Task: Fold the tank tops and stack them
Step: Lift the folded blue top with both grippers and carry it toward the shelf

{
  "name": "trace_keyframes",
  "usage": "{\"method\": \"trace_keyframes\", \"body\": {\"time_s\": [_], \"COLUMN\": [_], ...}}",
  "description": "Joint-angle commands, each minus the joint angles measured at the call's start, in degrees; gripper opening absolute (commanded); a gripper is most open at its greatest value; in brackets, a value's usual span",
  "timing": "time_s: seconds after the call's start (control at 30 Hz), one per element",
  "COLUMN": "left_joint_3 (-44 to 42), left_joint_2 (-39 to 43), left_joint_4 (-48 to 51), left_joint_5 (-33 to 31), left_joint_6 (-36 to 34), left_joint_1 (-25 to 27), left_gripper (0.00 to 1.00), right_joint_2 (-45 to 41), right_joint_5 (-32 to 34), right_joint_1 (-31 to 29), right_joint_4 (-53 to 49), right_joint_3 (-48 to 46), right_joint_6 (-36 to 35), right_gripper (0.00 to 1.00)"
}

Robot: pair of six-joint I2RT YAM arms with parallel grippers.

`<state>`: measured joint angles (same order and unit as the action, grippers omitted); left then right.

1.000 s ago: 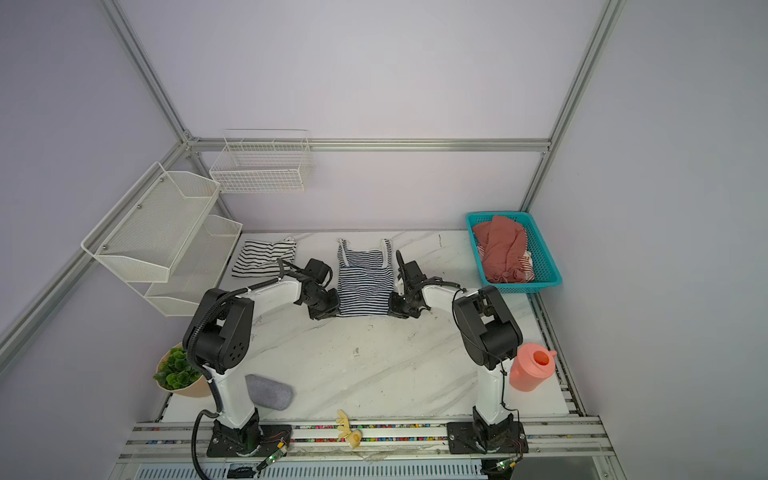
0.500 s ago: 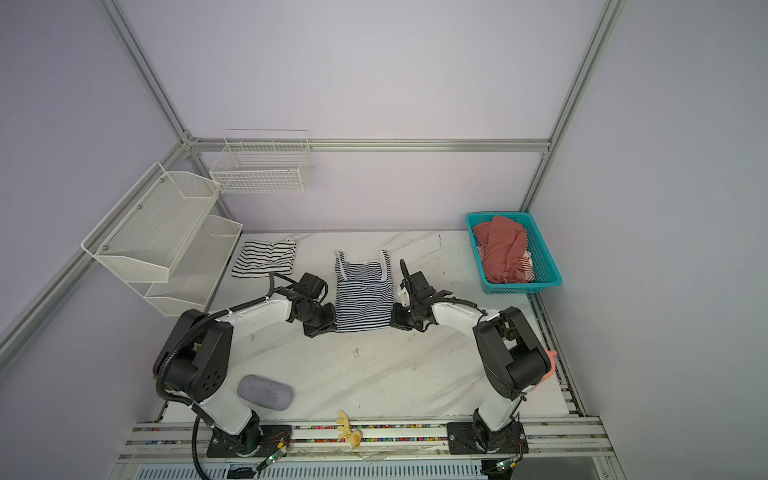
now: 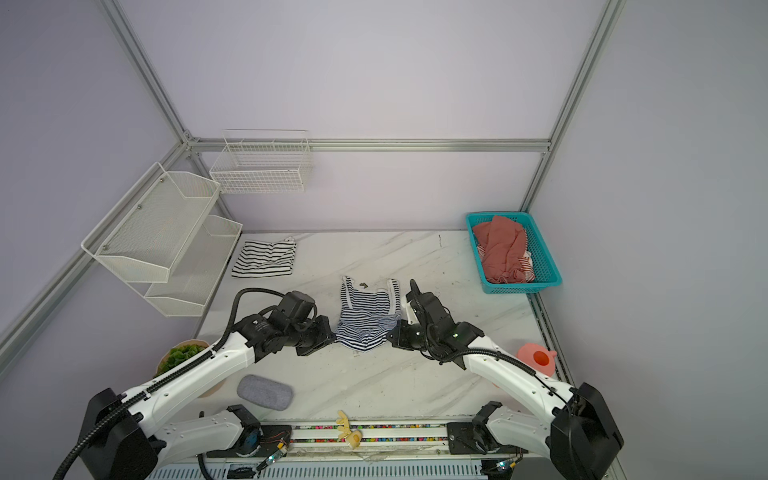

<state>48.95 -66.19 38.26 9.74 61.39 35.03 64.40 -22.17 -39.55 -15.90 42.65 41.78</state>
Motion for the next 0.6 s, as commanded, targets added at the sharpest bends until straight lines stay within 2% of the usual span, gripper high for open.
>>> {"method": "trace_keyframes", "body": {"time_s": [0.0,0.23,0.57], "left_joint_3": [4.6,15.8,29.5], "left_joint_2": [0.1,-4.7,-13.9], "left_joint_4": [3.1,4.6,5.1], "left_joint_5": [-3.4,-8.9,-6.0], "left_joint_6": [1.3,-3.4,-9.3], "left_joint_1": [0.2,-0.7,-4.1], "left_gripper": [0.0,0.0,0.0], "right_joint_2": [0.1,6.6,13.0], "right_joint_5": [2.3,3.6,-0.2], "right_joint_1": [-0.3,0.8,8.2], "right_joint_4": [-2.1,-3.3,-2.4], "right_joint_3": [2.7,9.2,15.5], "right_joint_6": [2.6,1.3,-2.6], "right_gripper": [0.0,0.0,0.0]}}
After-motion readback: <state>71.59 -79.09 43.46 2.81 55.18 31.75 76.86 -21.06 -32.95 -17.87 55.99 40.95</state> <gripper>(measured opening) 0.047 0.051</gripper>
